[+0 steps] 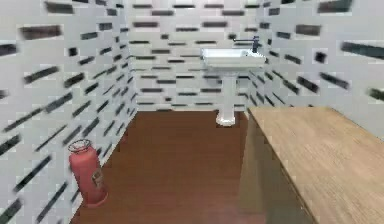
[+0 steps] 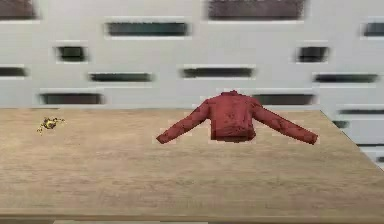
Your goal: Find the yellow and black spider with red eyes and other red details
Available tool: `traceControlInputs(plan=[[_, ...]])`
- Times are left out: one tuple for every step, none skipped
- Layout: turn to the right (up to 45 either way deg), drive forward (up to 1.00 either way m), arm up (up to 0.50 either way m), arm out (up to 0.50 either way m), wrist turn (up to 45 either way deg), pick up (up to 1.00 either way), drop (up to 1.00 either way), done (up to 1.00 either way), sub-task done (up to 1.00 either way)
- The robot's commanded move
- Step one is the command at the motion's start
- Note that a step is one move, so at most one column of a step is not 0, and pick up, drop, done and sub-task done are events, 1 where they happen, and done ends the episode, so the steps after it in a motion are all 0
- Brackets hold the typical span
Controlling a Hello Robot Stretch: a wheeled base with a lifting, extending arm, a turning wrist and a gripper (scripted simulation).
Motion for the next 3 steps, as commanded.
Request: traceControlInputs(plan=[[45.0,0.00,0.00,0.00,0.0,0.00,0.00,0.00,0.00],[9.0,0.00,0.00,0.00,0.0,0.00,0.00,0.00,0.00],[0.0,0.80,0.00,0.00,0.0,0.00,0.00,0.00,0.00]])
